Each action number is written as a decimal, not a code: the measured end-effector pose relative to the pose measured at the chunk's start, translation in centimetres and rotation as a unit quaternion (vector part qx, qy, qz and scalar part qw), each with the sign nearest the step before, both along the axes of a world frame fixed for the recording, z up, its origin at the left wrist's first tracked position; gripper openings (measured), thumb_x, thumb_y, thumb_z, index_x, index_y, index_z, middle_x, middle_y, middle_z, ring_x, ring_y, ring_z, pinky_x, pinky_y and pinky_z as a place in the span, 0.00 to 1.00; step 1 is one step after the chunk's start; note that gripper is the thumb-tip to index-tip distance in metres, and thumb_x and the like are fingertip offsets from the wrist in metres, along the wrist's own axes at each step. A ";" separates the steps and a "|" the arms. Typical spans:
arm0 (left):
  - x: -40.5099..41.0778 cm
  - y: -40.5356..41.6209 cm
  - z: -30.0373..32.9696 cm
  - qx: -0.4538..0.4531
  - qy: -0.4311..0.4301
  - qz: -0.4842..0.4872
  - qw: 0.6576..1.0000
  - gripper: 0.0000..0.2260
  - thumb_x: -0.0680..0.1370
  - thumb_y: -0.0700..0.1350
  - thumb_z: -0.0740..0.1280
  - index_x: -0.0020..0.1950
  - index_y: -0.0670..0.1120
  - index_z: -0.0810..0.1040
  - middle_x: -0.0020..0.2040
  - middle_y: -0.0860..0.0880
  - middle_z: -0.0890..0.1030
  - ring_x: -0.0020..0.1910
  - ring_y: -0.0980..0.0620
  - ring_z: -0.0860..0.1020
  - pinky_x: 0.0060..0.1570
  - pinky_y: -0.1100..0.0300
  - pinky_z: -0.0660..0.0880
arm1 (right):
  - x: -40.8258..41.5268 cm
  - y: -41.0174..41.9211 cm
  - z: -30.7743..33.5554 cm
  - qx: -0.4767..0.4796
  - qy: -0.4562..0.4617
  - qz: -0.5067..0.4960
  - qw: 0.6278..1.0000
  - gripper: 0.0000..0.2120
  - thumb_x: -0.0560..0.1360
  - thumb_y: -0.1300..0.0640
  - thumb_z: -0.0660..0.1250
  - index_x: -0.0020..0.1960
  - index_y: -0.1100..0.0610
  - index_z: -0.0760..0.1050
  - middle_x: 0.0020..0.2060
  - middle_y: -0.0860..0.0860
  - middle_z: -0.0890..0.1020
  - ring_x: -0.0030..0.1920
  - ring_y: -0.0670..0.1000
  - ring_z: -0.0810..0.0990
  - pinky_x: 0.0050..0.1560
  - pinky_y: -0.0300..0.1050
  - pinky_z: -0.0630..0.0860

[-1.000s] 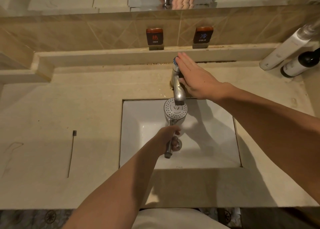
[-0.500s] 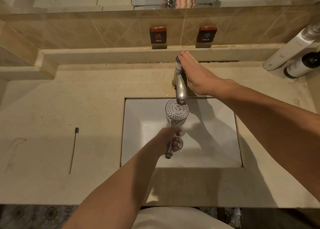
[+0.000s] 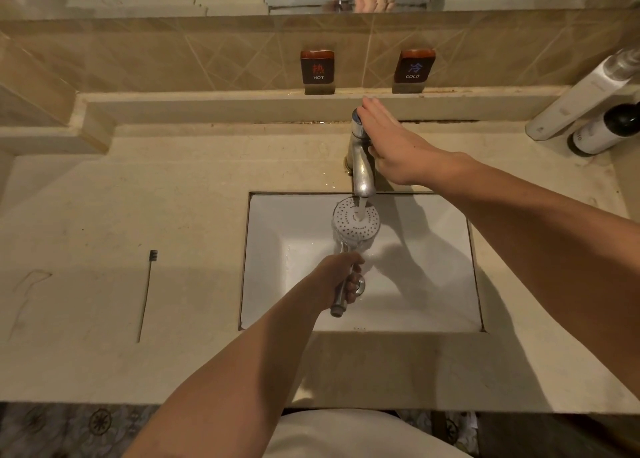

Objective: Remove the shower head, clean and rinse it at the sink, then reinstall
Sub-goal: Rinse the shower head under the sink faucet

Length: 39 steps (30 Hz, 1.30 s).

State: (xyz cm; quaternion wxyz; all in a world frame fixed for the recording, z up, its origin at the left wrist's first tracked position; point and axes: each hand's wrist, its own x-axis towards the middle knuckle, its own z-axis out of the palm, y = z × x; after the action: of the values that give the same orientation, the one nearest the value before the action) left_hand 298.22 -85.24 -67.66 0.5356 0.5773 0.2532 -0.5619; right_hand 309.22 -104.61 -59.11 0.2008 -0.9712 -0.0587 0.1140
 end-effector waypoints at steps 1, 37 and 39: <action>0.0 0.0 0.0 -0.003 0.000 0.001 1.000 0.05 0.80 0.42 0.64 0.45 0.43 0.69 0.24 0.51 0.67 0.20 0.55 0.65 0.23 0.66 0.65 | 0.0 0.0 0.1 -0.003 -0.001 0.000 1.000 0.38 0.78 0.70 0.59 0.79 0.56 0.42 0.79 0.51 0.41 0.78 0.49 0.37 0.70 0.39 0.45; 0.8 -1.0 -4.7 -0.079 -0.113 0.007 0.990 0.09 0.79 0.43 0.68 0.52 0.43 0.70 0.29 0.47 0.70 0.22 0.52 0.68 0.23 0.61 0.68 | -0.1 0.1 -0.4 0.007 -0.018 -0.007 1.000 0.43 0.74 0.71 0.63 0.80 0.56 0.43 0.79 0.51 0.43 0.78 0.49 0.39 0.74 0.42 0.47; 1.6 -1.6 -5.8 -0.061 -0.141 0.007 0.988 0.09 0.78 0.44 0.69 0.49 0.43 0.71 0.28 0.47 0.72 0.22 0.51 0.69 0.23 0.60 0.70 | 0.0 0.0 -0.6 0.003 -0.019 -0.011 1.000 0.43 0.73 0.72 0.63 0.80 0.55 0.43 0.79 0.50 0.43 0.78 0.48 0.39 0.71 0.40 0.47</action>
State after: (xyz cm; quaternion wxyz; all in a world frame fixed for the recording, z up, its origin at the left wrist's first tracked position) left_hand 299.77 -86.82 -73.43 0.6045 0.6148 0.1444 -0.4856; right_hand 309.20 -104.58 -59.73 0.2035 -0.9733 -0.0518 0.0931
